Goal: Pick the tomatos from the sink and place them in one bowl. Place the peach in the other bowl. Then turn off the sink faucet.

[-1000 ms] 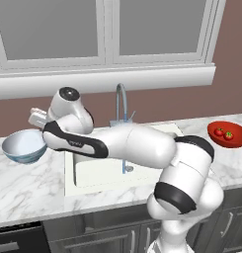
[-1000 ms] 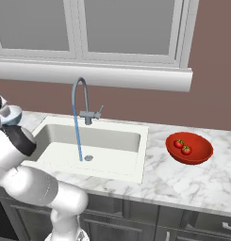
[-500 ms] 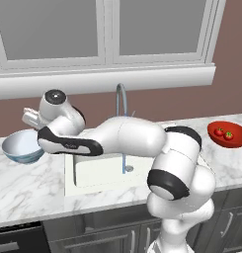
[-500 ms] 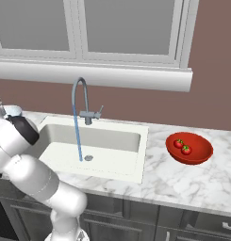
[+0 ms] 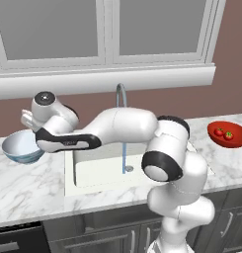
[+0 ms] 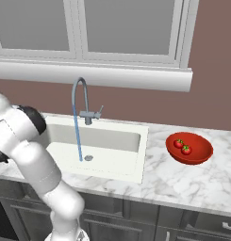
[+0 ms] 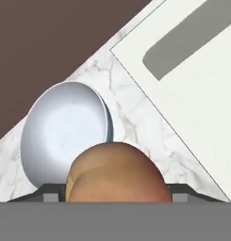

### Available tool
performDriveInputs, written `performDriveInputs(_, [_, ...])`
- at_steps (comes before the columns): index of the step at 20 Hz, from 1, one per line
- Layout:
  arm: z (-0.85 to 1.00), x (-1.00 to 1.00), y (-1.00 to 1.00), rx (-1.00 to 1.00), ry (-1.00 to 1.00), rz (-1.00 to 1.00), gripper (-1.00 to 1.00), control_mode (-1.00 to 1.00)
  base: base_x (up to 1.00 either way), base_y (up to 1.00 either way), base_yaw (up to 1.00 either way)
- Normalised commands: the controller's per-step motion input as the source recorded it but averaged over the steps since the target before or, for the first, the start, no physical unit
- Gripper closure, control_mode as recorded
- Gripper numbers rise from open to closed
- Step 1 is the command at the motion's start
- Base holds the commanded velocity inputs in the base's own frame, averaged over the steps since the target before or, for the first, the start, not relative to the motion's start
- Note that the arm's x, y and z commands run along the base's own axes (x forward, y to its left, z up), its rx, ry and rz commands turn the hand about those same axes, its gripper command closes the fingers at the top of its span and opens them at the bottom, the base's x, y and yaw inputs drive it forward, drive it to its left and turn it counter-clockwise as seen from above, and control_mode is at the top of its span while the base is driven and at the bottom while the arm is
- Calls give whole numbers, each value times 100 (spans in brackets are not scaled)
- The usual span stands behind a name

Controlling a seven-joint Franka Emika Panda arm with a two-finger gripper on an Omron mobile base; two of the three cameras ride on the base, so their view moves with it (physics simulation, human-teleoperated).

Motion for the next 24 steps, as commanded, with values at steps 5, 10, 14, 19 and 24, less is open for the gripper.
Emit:
performDriveInputs(5, [-10, 30, 30, -5, 11, -13, 100, -100, 0, 0, 0])
performDriveInputs(10, [-4, 32, 51, -5, 8, -13, 100, -100, 0, 0, 0])
performDriveInputs(14, [6, 38, 38, -4, 15, -16, -100, -100, 0, 0, 0])
performDriveInputs(19, [10, 28, 7, -3, 19, -17, -100, -100, 0, 0, 0])
performDriveInputs(24, [0, 11, 17, -5, 10, -14, -100, -100, 0, 0, 0])
